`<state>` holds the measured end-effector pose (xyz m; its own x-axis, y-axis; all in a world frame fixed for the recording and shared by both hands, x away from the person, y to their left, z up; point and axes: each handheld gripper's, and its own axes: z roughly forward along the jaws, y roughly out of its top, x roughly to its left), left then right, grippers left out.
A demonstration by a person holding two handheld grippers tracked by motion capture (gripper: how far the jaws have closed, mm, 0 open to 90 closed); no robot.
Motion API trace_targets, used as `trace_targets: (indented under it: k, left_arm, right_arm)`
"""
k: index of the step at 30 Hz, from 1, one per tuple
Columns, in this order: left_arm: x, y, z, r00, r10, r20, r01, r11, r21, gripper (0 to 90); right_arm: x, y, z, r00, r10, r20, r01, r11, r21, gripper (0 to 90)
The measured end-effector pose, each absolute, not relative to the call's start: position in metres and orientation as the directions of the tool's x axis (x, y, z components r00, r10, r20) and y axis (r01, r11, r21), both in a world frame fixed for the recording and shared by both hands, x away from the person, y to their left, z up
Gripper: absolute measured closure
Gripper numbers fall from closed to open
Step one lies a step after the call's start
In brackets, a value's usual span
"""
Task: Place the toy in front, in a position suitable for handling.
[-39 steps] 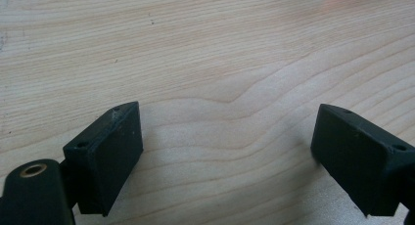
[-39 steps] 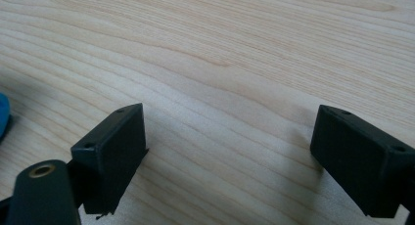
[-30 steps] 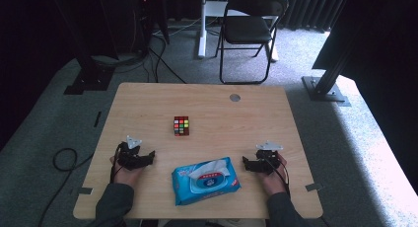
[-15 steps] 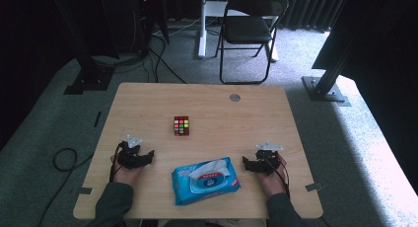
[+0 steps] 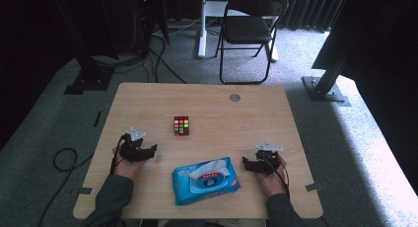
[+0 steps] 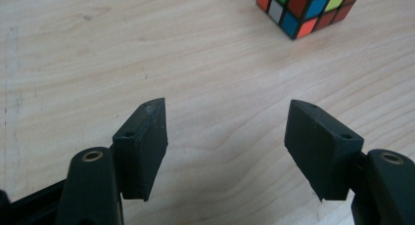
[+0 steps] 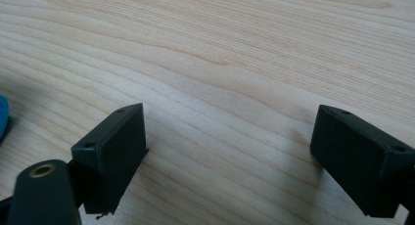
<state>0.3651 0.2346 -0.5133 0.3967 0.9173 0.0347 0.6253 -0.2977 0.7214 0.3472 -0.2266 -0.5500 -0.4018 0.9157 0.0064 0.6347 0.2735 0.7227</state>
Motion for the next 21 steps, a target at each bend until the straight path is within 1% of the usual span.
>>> trace_targets:
  k: [7, 21]
  left_arm:
    - [0.375, 0.232, -0.505, 0.403, 0.914, 0.037, 0.612, -0.300, 0.732, 29.8]
    - [0.392, 0.216, -0.494, 0.449, 0.893, 0.020, 0.594, -0.315, 0.740, 29.7]
  right_arm:
    - [0.347, -0.227, -0.550, -0.402, 0.916, 0.006, 0.635, 0.274, 0.722, 13.1]
    - [0.347, -0.226, -0.550, -0.400, 0.917, 0.006, 0.636, 0.272, 0.722, 13.1]
